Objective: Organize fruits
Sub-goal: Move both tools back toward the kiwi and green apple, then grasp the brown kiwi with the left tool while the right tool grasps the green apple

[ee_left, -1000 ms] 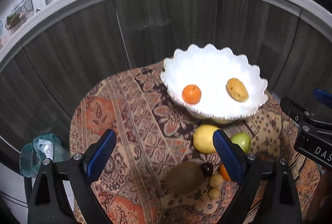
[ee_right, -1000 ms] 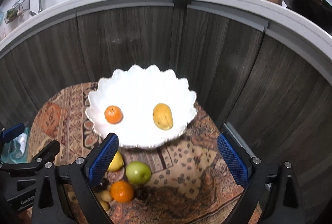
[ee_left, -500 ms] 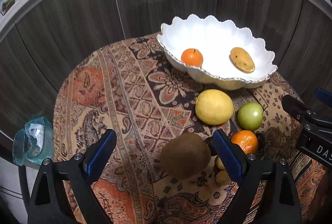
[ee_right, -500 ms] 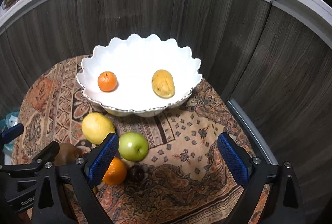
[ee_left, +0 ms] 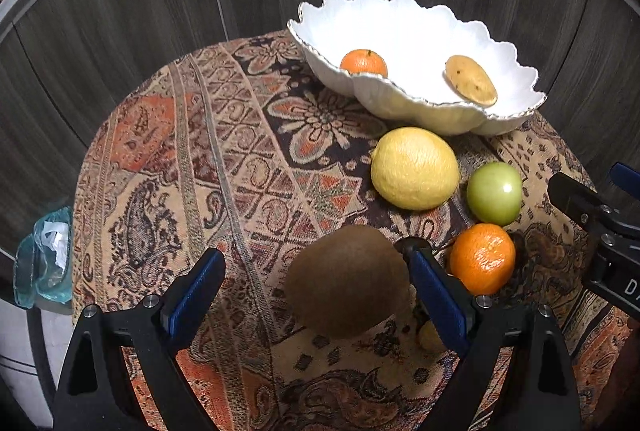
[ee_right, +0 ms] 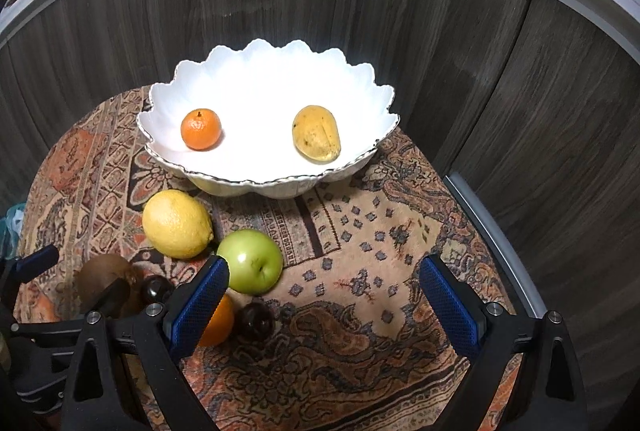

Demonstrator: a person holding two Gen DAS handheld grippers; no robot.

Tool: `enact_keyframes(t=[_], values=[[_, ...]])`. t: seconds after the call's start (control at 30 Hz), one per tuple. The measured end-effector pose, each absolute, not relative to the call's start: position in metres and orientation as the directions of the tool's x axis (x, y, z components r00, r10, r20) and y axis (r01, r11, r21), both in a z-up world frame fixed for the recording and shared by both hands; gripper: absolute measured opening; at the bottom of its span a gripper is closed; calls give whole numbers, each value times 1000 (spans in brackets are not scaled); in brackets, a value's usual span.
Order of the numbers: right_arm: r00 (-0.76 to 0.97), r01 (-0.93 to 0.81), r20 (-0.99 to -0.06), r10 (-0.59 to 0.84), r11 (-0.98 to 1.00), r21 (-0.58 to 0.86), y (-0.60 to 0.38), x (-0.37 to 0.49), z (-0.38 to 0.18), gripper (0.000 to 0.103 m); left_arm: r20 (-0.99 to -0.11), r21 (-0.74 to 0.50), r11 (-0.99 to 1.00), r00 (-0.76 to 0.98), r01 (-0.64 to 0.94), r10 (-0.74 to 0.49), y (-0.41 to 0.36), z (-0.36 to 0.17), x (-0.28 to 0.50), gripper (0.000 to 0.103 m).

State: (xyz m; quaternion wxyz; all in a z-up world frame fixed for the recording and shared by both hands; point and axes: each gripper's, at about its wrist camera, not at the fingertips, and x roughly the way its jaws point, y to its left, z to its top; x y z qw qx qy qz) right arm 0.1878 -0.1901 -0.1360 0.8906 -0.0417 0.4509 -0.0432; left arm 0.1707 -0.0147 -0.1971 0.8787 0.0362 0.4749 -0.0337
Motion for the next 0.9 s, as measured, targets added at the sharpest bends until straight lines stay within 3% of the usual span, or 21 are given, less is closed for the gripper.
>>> enact_keyframes(t=[0.2, 0.33, 0.53, 0.9], values=[[577, 36, -809, -111, 993, -110, -191, 190, -143, 97, -844, 15, 995, 535, 101, -42, -16, -203, 171, 92], [571, 36, -812, -121, 992, -123, -190, 191, -146, 97, -859, -17, 994, 507, 107, -69, -15, -212, 172, 85], [573, 38, -811, -116, 993, -115, -190, 190, -146, 97, -854, -51, 989, 508, 137, -114, -17, -208, 171, 65], [582, 19, -808, -93, 995, -101, -195, 193, -144, 97, -850, -49, 993, 518, 108, -98, -10, -195, 169, 64]])
